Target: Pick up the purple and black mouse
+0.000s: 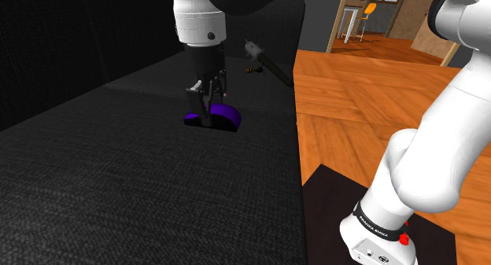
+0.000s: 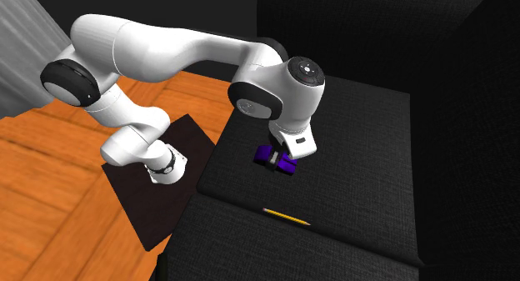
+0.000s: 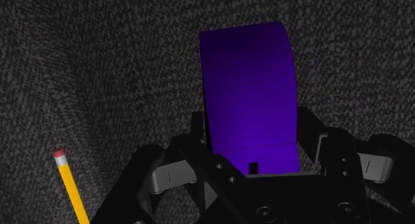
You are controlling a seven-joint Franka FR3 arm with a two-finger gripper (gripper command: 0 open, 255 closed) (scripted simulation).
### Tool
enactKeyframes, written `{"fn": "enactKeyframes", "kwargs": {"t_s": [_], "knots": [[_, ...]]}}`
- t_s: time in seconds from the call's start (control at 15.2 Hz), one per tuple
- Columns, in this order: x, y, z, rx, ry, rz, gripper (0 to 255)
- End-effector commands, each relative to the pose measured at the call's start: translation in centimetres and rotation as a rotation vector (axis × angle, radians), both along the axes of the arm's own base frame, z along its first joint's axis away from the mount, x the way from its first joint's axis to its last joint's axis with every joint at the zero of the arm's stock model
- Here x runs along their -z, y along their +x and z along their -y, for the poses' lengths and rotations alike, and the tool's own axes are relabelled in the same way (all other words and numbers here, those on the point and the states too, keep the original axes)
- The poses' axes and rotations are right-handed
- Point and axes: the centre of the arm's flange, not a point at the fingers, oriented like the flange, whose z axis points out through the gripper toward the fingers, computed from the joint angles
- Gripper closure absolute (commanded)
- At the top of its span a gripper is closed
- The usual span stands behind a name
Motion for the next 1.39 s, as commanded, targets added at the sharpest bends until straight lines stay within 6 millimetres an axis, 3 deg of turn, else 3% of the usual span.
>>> {"fn": "enactKeyframes", "kwargs": {"t_s": [0.0,0.4,1.32], "knots": [[0.1,0.0,0.0,0.000,0.000,-0.001,255],[0.1,0.0,0.0,0.000,0.000,0.000,255],[-7.3,0.0,0.0,0.000,0.000,0.000,255]]}}
